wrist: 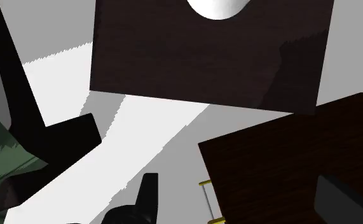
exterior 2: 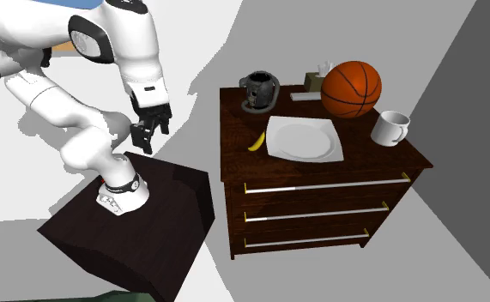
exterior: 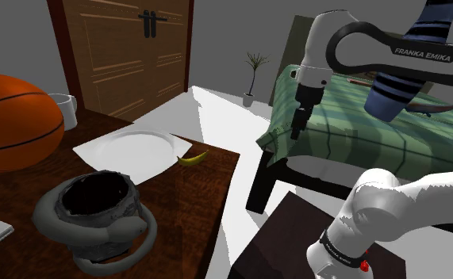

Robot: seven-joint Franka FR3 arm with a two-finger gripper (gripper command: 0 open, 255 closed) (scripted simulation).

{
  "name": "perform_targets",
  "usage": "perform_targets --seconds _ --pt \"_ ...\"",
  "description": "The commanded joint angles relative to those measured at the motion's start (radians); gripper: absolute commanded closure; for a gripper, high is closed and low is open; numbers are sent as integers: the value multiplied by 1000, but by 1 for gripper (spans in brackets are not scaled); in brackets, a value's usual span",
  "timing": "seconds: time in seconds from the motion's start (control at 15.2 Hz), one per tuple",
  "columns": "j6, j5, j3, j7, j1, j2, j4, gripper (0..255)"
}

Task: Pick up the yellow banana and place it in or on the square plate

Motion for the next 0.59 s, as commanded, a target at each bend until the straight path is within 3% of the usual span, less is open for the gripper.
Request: perform_targets --seconds 0.0,0.53 --pt "0 0 0 0 0 0 0 0" --pt "195 -32 14 -215 123 268 100 0"
